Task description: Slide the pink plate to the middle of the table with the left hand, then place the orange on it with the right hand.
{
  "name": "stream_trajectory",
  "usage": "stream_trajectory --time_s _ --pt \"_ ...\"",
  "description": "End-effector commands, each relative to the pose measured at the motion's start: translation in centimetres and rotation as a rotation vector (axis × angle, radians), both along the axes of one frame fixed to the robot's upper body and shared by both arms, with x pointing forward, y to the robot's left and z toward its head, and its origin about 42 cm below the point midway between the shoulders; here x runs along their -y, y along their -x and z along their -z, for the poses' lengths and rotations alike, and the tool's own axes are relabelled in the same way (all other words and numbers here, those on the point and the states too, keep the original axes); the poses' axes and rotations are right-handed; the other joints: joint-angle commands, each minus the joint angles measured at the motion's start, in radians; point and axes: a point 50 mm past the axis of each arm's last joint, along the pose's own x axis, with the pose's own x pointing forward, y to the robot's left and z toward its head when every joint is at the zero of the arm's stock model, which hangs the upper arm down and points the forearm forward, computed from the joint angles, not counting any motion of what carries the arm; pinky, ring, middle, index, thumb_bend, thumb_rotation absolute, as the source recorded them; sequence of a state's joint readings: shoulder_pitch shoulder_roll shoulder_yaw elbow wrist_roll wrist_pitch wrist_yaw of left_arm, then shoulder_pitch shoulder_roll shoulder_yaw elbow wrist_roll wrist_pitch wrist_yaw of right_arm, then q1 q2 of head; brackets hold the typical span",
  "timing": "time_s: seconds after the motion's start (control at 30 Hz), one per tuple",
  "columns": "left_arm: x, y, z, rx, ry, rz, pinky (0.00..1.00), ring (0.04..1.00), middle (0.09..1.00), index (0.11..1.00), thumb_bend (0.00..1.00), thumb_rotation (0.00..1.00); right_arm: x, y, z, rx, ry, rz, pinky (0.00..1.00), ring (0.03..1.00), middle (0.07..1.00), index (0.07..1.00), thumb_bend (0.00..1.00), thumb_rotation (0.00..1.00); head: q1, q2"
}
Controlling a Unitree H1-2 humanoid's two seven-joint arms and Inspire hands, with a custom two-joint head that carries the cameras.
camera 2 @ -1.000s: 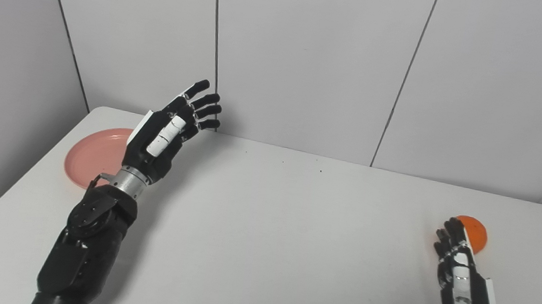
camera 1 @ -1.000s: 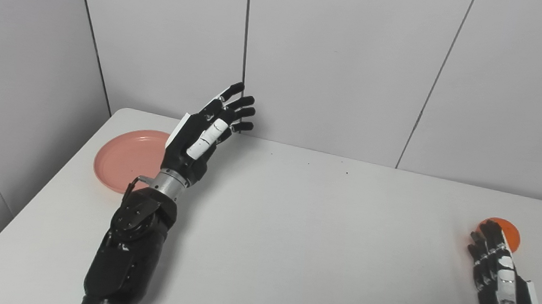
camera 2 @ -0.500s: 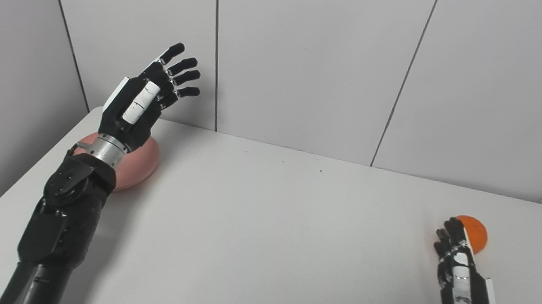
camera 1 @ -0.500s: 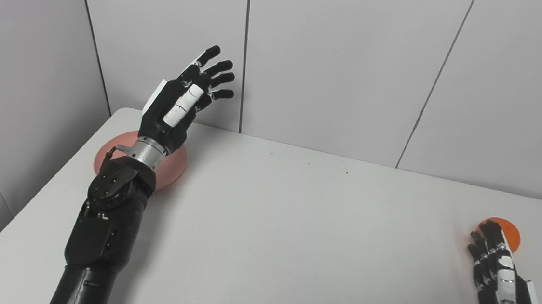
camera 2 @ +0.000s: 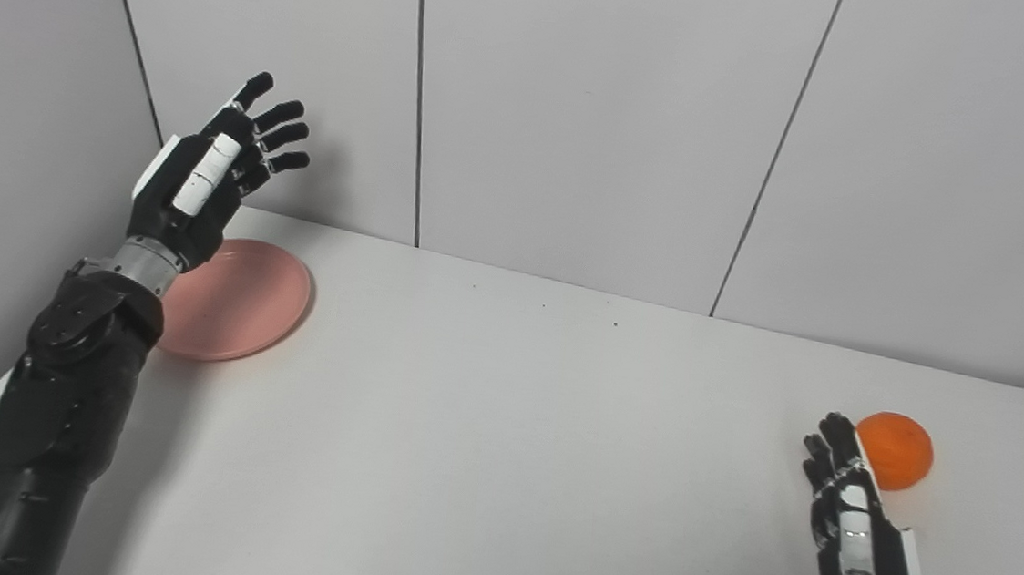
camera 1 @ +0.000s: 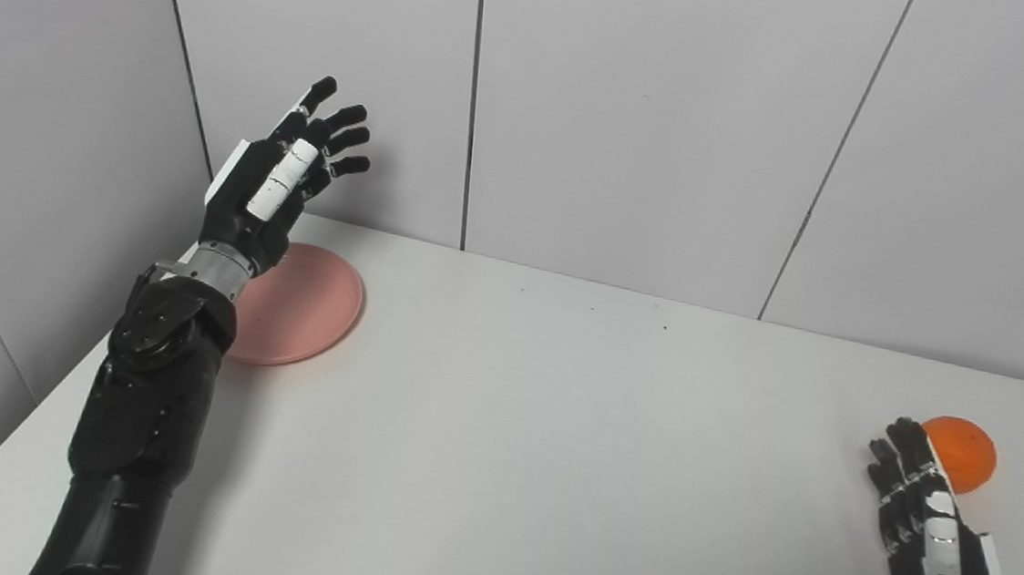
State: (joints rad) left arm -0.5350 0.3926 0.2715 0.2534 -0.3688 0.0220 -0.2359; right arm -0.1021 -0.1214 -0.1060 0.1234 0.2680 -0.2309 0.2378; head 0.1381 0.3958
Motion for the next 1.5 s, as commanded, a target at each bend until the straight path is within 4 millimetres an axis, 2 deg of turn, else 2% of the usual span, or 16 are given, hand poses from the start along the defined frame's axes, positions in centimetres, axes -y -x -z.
stream_trajectory --time_s 0.0,0.07,0.17,0.3,0.4,0.53,0.7,0.83,0.97,1.07,1.27,1.47 --pt "-1.2 -0.8 -3.6 0.106 -0.023 -0.026 0.77 0.864 0.875 0.946 0.98 0.64 -1.9 3.5 5.2 -0.179 -0.071 -0.011 0.98 0.947 0.951 0.928 0.77 0.9 0.003 0.0" --pt "-2.1 -1.0 -3.4 0.102 -0.021 -0.043 0.81 0.867 0.866 0.943 0.99 0.64 -1.9 3.6 5.2 -0.179 -0.066 -0.013 0.98 0.947 0.951 0.927 0.77 0.89 0.005 0.0" --pt "-3.4 -1.3 -3.2 0.094 -0.028 -0.072 0.82 0.867 0.851 0.923 0.99 0.65 -1.8 3.5 5.2 -0.18 -0.062 -0.014 0.97 0.945 0.949 0.924 0.77 0.89 0.025 -0.006" --pt "-4.7 -1.5 -3.2 0.078 -0.033 -0.094 0.83 0.89 0.896 0.91 0.99 0.64 -1.6 3.5 5.2 -0.179 -0.062 -0.013 0.98 0.951 0.956 0.937 0.77 0.9 0.039 -0.007" --pt "-5.9 -1.4 -3.0 0.053 -0.061 -0.129 0.84 0.887 0.886 0.944 1.0 0.65 -1.4 3.4 5.1 -0.179 -0.066 -0.013 0.99 0.956 0.964 0.947 0.76 0.92 0.04 -0.006" --pt "-7.7 -1.4 -2.7 0.041 -0.081 -0.161 0.85 0.897 0.92 0.974 1.0 0.64 -1.2 3.4 5.2 -0.181 -0.068 -0.012 0.98 0.954 0.962 0.946 0.75 0.92 0.042 -0.006" --pt "-9.7 -1.2 -2.4 0.038 -0.079 -0.189 0.87 0.894 0.895 0.938 0.94 0.61 -1.1 3.4 5.2 -0.18 -0.065 -0.01 0.98 0.949 0.958 0.945 0.74 0.92 0.043 -0.004" --pt "-10.8 -0.9 -2.1 0.022 -0.085 -0.222 0.87 0.905 0.914 0.956 0.93 0.62 -1.0 3.4 5.1 -0.185 -0.063 -0.011 0.98 0.951 0.956 0.945 0.74 0.92 0.047 -0.003" --pt "-11.3 -0.5 -1.8 0.017 -0.082 -0.237 0.85 0.899 0.901 0.95 0.91 0.62 -0.9 3.5 5.1 -0.186 -0.059 -0.013 0.98 0.947 0.953 0.936 0.74 0.92 0.047 -0.001" --pt "-11.6 -0.5 -1.4 0.004 -0.053 -0.242 0.91 0.919 0.917 0.956 0.93 0.59 -0.9 3.5 5.1 -0.186 -0.06 -0.015 0.99 0.954 0.959 0.939 0.74 0.92 0.047 0.0" --pt "-11.9 -0.6 0.3 -0.049 -0.036 -0.253 0.9 0.914 0.915 0.952 0.93 0.59 -1.0 3.5 5.1 -0.19 -0.062 -0.017 0.99 0.955 0.962 0.94 0.72 0.93 0.036 -0.001" --pt "-11.6 -0.8 1.8 -0.083 -0.087 -0.248 0.88 0.907 0.933 0.977 1.0 0.62 -1.1 3.4 5.2 -0.192 -0.06 -0.019 0.98 0.95 0.961 0.941 0.72 0.92 0.033 0.0"
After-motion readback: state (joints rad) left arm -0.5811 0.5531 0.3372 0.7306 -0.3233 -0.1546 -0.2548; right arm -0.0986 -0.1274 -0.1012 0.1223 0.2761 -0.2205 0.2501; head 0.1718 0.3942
